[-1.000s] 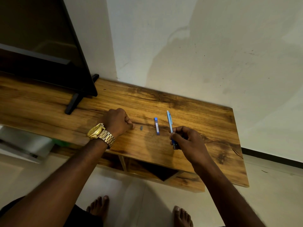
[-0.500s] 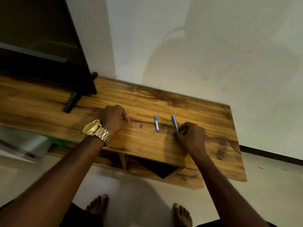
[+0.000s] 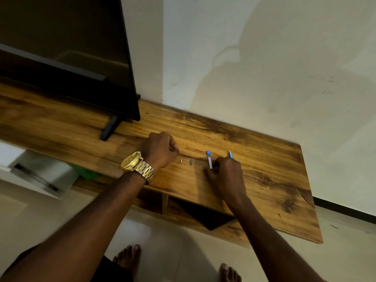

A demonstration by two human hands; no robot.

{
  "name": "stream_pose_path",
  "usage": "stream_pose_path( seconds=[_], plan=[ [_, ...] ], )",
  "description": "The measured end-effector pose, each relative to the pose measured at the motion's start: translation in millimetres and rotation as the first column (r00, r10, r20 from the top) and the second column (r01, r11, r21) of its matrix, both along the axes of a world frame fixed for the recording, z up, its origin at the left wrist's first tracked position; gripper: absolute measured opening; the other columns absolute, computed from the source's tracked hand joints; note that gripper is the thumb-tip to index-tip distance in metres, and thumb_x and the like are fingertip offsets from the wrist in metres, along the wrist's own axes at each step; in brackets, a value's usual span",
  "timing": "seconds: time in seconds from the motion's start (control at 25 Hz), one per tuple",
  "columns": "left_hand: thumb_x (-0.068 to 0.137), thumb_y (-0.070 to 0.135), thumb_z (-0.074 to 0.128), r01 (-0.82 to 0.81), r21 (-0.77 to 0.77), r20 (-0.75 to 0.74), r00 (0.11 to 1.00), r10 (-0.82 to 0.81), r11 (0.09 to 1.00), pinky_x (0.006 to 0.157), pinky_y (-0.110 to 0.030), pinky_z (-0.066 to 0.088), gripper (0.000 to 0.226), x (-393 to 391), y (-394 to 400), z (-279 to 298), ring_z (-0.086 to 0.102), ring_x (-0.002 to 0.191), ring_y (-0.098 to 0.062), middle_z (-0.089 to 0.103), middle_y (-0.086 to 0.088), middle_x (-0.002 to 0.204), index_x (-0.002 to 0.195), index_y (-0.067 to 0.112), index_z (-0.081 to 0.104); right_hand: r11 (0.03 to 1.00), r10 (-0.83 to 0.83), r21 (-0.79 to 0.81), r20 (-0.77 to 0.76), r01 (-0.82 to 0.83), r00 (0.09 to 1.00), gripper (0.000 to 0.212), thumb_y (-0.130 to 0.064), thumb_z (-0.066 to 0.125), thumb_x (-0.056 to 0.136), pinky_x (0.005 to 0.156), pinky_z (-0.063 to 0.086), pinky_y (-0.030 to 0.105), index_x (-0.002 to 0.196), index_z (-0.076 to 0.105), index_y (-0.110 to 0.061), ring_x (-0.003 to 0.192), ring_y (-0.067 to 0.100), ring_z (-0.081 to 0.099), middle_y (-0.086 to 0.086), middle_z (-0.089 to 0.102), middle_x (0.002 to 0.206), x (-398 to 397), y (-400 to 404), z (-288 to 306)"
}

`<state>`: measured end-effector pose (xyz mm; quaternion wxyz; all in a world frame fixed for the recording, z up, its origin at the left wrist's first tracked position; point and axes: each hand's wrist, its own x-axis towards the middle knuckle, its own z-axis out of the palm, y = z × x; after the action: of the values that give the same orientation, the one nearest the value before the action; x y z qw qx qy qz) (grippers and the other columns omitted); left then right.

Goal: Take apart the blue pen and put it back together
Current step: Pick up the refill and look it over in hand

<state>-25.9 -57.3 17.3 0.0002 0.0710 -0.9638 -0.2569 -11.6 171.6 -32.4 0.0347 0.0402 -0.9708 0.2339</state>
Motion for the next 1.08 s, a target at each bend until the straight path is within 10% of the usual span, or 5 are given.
stream_pose_path(
  seconds=[0.32, 0.56, 0.76, 0.96, 1.08],
  plan=[
    [0.093, 0.038, 0.082, 0.064, 0.053, -0.004, 0.998, -0.064, 0.997, 0.065, -0.026, 0.058, 0.010, 0, 3, -4, 0.075, 0.088, -0.008, 0.082, 0.011, 0.099, 0.097, 0.029, 0.084, 0.997, -0.067, -0.026, 0.092, 0.070, 0.993, 0.018, -0.028, 0.074, 0.102, 0.082, 0.063, 0.045, 0.107, 0.075, -0.010, 0.090, 0.020, 0.070, 0.005, 0.075, 0.099, -10, -3, -1],
    [0.096, 0.040, 0.079, 0.136, 0.555, -0.011, 0.988, -0.157, 0.821, 0.068, -0.029, 0.061, 0.016, -3, 21, -3, 0.078, 0.077, -0.007, 0.085, 0.009, 0.093, 0.101, 0.026, 0.084, 0.802, -0.043, -0.578, 0.194, 0.149, 0.980, 0.012, -0.027, 0.080, 0.099, 0.061, 0.059, 0.021, 0.097, 0.077, -0.016, 0.066, 0.006, 0.072, -0.001, 0.079, 0.079, 16, 23, 30],
    [0.095, 0.038, 0.080, 0.211, 0.702, -0.056, 0.969, -0.241, 0.681, 0.060, -0.009, 0.051, 0.014, -5, 41, -6, 0.074, 0.078, 0.007, 0.085, 0.013, 0.094, 0.104, 0.028, 0.085, 0.702, 0.029, -0.694, 0.253, 0.160, 0.967, 0.015, -0.028, 0.078, 0.099, 0.065, 0.062, 0.023, 0.102, 0.077, -0.013, 0.067, 0.007, 0.071, 0.004, 0.081, 0.087, 29, 29, 39],
    [0.096, 0.036, 0.079, 0.255, 0.615, -0.083, 0.962, -0.260, 0.746, 0.090, -0.046, 0.066, 0.013, -9, 48, -10, 0.081, 0.096, -0.013, 0.085, 0.012, 0.094, 0.099, 0.025, 0.085, 0.708, 0.055, -0.689, 0.271, 0.154, 0.961, 0.014, -0.025, 0.077, 0.101, 0.067, 0.061, 0.027, 0.102, 0.076, -0.011, 0.067, 0.008, 0.070, 0.004, 0.078, 0.085, 27, 33, 37],
    [0.097, 0.041, 0.077, 0.178, 0.643, -0.056, 0.981, -0.186, 0.745, 0.078, -0.038, 0.063, 0.015, -13, 44, -9, 0.077, 0.084, -0.009, 0.085, 0.012, 0.092, 0.097, 0.028, 0.085, 0.741, 0.042, -0.652, 0.285, 0.162, 0.958, 0.011, -0.022, 0.077, 0.101, 0.062, 0.059, 0.021, 0.099, 0.076, -0.012, 0.063, 0.004, 0.069, 0.003, 0.078, 0.085, 27, 38, 38]
  ],
)
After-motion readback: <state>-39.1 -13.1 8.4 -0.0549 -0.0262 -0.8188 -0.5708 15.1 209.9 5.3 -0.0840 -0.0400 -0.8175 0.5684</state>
